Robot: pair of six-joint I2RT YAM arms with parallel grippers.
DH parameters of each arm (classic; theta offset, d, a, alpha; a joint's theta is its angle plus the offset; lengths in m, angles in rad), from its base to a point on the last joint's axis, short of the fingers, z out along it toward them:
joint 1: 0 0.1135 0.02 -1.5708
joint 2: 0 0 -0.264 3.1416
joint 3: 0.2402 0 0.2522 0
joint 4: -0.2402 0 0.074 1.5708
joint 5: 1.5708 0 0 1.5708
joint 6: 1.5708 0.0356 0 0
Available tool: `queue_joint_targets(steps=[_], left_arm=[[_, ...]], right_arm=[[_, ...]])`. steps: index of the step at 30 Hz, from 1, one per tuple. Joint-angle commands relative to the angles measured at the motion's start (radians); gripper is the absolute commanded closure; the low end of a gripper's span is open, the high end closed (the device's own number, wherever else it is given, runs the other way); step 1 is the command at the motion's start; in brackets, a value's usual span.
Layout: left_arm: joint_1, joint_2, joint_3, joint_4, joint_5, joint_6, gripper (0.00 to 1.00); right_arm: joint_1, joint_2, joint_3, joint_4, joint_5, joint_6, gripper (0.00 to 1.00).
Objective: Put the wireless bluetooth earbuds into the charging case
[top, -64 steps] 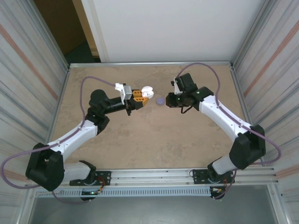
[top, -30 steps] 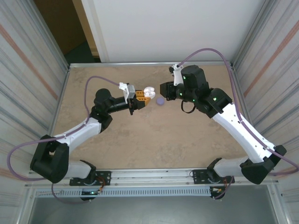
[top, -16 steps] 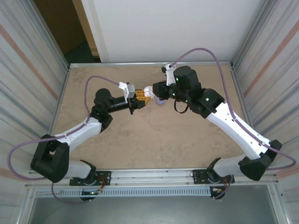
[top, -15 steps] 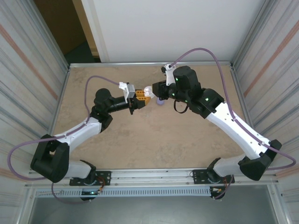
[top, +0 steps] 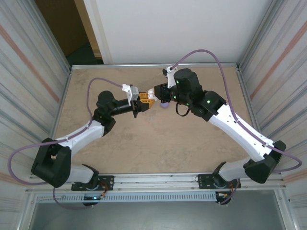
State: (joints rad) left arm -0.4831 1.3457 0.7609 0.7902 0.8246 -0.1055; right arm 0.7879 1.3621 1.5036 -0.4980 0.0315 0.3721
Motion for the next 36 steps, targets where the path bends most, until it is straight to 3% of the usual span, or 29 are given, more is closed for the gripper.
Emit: queue_joint_targets(steps=[1,36], left_arm=[[0.006,-0.001,0.026,0.037,-0.007,-0.007,1.0],[0.006,-0.019,0.015,0.038,-0.018,-0.004,1.0]], right_arm=[[0.011,0.011,0.021,0.008,0.03,-0.027,0.8],[0.022,0.026,-0.007,-0.027,0.015,-0.009,0.75]])
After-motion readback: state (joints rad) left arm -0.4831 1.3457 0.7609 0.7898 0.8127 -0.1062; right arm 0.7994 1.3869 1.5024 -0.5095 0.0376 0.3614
